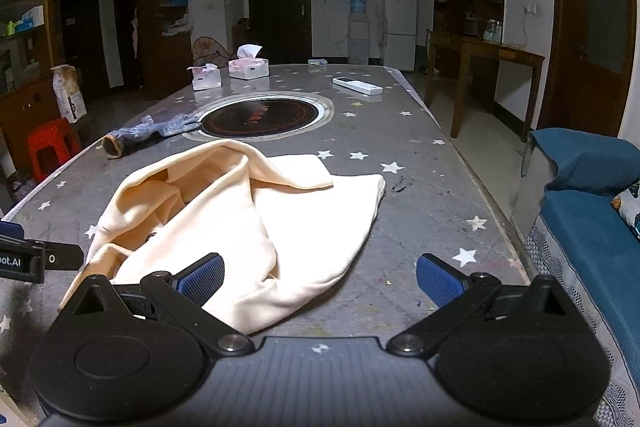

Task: Fold clothes
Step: 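Move both grippers open toward the crumpled cream cloth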

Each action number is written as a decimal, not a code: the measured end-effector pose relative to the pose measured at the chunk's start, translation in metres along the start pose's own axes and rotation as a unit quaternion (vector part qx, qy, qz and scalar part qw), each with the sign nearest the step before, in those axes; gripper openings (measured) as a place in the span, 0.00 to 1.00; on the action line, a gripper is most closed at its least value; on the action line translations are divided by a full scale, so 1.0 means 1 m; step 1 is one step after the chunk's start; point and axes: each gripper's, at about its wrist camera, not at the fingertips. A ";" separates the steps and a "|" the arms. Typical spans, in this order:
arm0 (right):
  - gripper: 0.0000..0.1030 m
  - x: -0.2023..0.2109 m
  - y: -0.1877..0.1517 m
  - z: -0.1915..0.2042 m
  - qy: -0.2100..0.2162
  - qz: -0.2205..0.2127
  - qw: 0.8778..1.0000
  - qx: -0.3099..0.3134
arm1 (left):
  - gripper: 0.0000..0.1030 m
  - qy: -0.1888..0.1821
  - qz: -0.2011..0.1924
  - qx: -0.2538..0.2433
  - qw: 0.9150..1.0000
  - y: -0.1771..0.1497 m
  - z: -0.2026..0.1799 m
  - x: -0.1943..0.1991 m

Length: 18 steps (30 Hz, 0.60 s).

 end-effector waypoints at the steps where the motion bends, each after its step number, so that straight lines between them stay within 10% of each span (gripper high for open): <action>1: 1.00 0.000 0.000 0.001 0.002 0.001 1.000 0.001 | 1.00 -0.001 0.000 0.000 1.000 0.000 0.000 0.000; 18: 1.00 -0.006 0.004 0.009 0.018 0.008 1.000 0.010 | 1.00 -0.011 0.000 -0.004 1.000 0.007 -0.005 -0.005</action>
Point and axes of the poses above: each gripper's, at about its wrist camera, not at the fingertips, and x roughly against the way its jaws point, z to its left, y to its top, and after that the axes turned 4 degrees about -y, right-handed
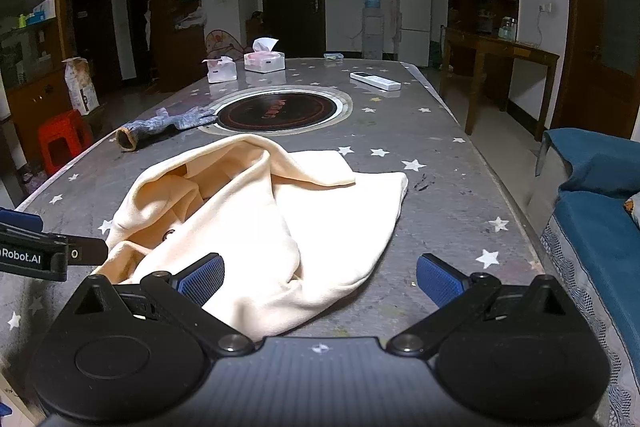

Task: Fold clothes
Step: 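Move both grippers open toward the crumpled cream cloth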

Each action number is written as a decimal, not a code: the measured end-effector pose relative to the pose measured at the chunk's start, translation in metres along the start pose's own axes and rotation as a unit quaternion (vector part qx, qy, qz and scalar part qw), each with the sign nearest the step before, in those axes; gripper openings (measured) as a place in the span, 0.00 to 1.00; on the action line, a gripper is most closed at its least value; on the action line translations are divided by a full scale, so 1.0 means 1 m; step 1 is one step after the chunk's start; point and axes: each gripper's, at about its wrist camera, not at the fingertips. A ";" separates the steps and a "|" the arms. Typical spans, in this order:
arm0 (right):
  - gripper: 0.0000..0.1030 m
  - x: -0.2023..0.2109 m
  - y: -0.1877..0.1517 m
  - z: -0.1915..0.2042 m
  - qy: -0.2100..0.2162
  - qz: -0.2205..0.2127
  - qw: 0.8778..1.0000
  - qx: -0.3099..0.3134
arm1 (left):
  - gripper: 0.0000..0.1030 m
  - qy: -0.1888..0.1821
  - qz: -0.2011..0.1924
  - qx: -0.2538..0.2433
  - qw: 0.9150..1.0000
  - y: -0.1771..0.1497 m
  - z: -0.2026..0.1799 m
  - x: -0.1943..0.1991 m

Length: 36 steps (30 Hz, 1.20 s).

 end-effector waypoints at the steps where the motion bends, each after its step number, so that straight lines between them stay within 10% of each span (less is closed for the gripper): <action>1: 1.00 0.000 0.000 0.000 0.001 0.000 1.000 0.001 | 1.00 0.000 -0.001 0.000 1.000 0.001 0.000 0.000; 36: 1.00 -0.017 0.013 0.007 0.016 0.005 1.000 0.006 | 1.00 -0.002 0.003 -0.026 1.000 0.025 -0.014 -0.020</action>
Point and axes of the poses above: each gripper's, at about its wrist camera, not at the fingertips, and x roughly against the way its jaws point, z to its left, y to its top, and after that the axes turned 4 degrees about -y, right-handed
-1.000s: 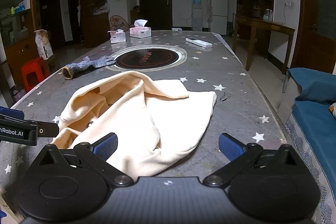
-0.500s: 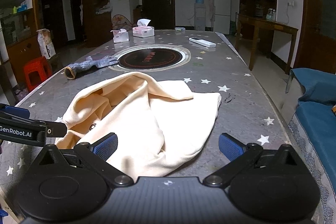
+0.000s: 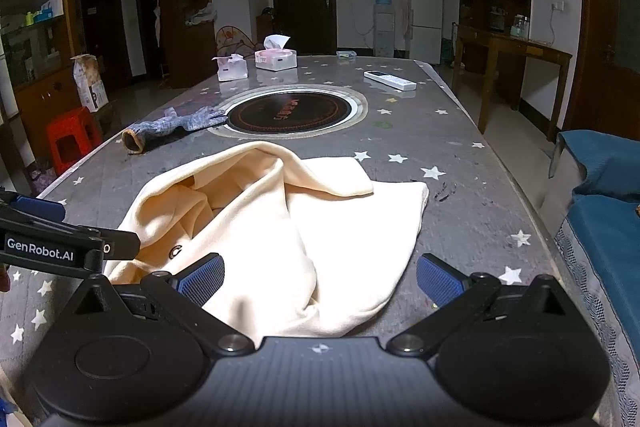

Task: Fold clothes
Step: 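Move both grippers open toward the crumpled cream cloth, then close the left gripper on the cloth edge while the right gripper grasps beside it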

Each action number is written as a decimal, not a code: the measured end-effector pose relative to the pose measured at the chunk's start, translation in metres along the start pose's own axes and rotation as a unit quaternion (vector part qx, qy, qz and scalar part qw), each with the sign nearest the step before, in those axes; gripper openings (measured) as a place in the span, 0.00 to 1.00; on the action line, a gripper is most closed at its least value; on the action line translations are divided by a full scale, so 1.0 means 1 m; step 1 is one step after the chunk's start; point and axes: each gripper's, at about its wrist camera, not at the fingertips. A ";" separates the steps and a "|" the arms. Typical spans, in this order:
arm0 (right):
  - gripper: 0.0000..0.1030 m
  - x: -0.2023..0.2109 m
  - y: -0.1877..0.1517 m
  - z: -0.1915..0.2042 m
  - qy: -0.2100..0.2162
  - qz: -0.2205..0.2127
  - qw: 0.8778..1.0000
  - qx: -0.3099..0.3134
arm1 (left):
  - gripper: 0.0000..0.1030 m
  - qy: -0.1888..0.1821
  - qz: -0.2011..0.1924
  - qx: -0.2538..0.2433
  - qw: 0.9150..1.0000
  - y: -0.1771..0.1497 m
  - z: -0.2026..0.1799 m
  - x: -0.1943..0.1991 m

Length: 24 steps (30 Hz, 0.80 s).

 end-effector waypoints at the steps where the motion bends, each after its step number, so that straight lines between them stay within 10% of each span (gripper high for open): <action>1: 1.00 -0.001 0.001 0.000 0.000 0.000 1.000 0.001 | 1.00 0.000 0.000 -0.002 1.000 0.001 -0.001 -0.001; 24: 1.00 -0.015 0.019 -0.003 -0.011 0.000 1.000 0.009 | 0.99 -0.024 -0.012 -0.033 0.999 0.030 -0.015 -0.021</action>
Point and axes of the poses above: each gripper's, at about its wrist camera, not at the fingertips, and x roughly against the way its jaws point, z to its left, y to its top, and after that the axes turned 4 degrees about -y, right-handed
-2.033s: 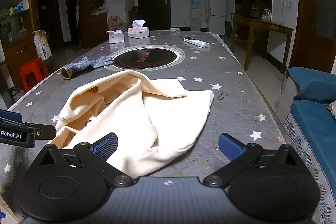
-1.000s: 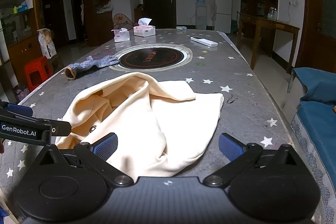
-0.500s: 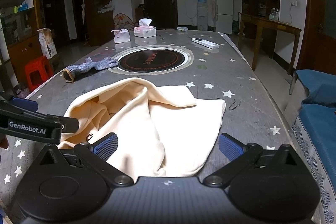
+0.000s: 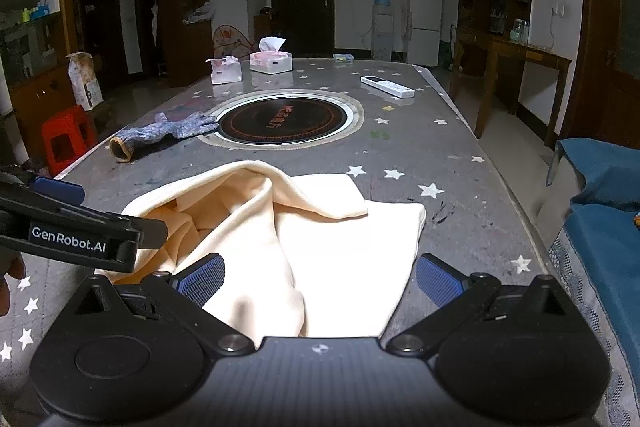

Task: Fold clothes
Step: 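Close the left gripper on the cloth edge while the right gripper grasps beside it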

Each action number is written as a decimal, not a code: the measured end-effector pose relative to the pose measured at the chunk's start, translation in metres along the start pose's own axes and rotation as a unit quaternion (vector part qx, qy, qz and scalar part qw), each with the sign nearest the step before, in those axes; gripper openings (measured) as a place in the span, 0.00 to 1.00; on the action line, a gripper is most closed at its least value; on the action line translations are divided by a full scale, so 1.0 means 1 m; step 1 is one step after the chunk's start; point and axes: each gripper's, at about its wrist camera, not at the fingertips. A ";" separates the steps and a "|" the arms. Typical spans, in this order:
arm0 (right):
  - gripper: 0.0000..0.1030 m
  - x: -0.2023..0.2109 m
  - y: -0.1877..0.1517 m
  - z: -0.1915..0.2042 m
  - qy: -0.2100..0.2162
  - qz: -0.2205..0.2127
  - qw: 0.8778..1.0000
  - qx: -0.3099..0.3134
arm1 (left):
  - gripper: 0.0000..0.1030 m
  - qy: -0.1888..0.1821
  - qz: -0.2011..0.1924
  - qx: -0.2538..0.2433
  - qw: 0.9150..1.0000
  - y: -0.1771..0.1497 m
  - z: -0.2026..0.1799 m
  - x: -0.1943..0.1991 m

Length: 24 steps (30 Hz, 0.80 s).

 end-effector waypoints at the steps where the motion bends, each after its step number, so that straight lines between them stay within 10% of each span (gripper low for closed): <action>1: 1.00 -0.001 0.001 0.000 -0.002 0.001 1.000 0.001 | 0.99 -0.002 -0.001 -0.002 1.000 0.000 0.000 -0.001; 16: 0.89 -0.021 0.016 0.000 0.010 0.016 1.000 -0.008 | 0.39 -0.065 0.000 0.010 0.998 0.001 0.018 -0.015; 24: 0.79 -0.033 0.021 -0.001 0.043 0.028 0.998 -0.023 | 0.37 -0.082 0.000 0.019 0.996 0.002 0.018 -0.019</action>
Point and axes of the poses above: each gripper's, at about its wrist camera, not at the fingertips, and x roughly against the way its jaws point, z to its left, y to its top, and after that the axes turned 4 degrees about -y, right-handed
